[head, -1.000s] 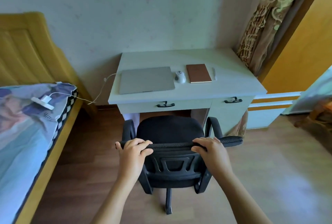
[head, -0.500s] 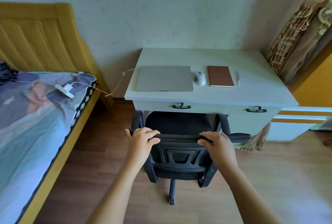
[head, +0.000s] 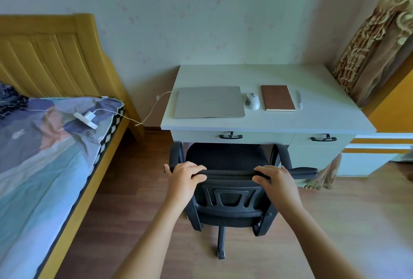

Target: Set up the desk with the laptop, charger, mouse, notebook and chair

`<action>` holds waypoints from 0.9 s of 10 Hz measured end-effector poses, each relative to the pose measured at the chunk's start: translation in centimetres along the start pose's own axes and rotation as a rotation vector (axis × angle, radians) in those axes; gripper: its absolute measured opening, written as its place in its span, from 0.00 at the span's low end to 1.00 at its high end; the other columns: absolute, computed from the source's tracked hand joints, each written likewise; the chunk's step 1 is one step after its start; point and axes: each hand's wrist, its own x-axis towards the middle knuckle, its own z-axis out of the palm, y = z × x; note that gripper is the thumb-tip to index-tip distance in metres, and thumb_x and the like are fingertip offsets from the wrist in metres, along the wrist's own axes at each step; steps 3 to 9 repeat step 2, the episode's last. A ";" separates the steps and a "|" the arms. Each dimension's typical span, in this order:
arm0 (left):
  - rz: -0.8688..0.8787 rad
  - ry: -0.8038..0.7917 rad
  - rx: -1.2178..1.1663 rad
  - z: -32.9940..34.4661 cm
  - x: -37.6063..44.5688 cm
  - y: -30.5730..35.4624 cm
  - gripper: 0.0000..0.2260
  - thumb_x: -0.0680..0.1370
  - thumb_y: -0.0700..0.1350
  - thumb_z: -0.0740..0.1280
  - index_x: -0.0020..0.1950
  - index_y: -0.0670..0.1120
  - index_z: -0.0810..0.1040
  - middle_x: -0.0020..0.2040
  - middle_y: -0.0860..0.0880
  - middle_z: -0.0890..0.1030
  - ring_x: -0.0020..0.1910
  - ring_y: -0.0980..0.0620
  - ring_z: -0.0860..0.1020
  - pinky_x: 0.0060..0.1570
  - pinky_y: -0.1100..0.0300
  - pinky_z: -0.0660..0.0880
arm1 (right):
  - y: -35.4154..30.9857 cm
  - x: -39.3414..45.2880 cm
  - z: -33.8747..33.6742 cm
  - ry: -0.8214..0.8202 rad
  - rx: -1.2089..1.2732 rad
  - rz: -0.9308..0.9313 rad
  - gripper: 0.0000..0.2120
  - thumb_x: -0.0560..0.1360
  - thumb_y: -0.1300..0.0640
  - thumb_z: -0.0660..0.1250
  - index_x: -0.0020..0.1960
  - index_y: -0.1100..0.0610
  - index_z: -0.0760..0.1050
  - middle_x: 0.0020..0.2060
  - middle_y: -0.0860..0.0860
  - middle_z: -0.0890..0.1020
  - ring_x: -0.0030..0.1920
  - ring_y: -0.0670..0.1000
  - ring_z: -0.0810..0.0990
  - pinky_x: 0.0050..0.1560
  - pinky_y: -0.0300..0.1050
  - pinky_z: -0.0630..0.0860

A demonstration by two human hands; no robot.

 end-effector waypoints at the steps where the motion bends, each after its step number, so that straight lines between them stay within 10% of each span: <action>1: -0.046 -0.060 -0.034 -0.9 -0.2 0.4 0.09 0.77 0.50 0.68 0.56 0.56 0.82 0.58 0.55 0.81 0.63 0.50 0.72 0.71 0.40 0.38 | -0.9 -0.2 -0.5 -0.075 -0.085 0.056 0.14 0.76 0.50 0.66 0.61 0.51 0.78 0.56 0.47 0.82 0.56 0.50 0.74 0.65 0.54 0.69; 2: -0.079 -0.186 -0.176 -2.3 0.0 1.6 0.12 0.77 0.50 0.68 0.59 0.52 0.81 0.61 0.53 0.80 0.66 0.50 0.72 0.72 0.49 0.54 | -1.7 -0.6 -1.2 -0.075 -0.107 0.079 0.15 0.75 0.46 0.66 0.60 0.47 0.77 0.54 0.44 0.82 0.55 0.49 0.78 0.51 0.48 0.76; 9: -0.079 -0.186 -0.176 -2.3 0.0 1.6 0.12 0.77 0.50 0.68 0.59 0.52 0.81 0.61 0.53 0.80 0.66 0.50 0.72 0.72 0.49 0.54 | -1.7 -0.6 -1.2 -0.075 -0.107 0.079 0.15 0.75 0.46 0.66 0.60 0.47 0.77 0.54 0.44 0.82 0.55 0.49 0.78 0.51 0.48 0.76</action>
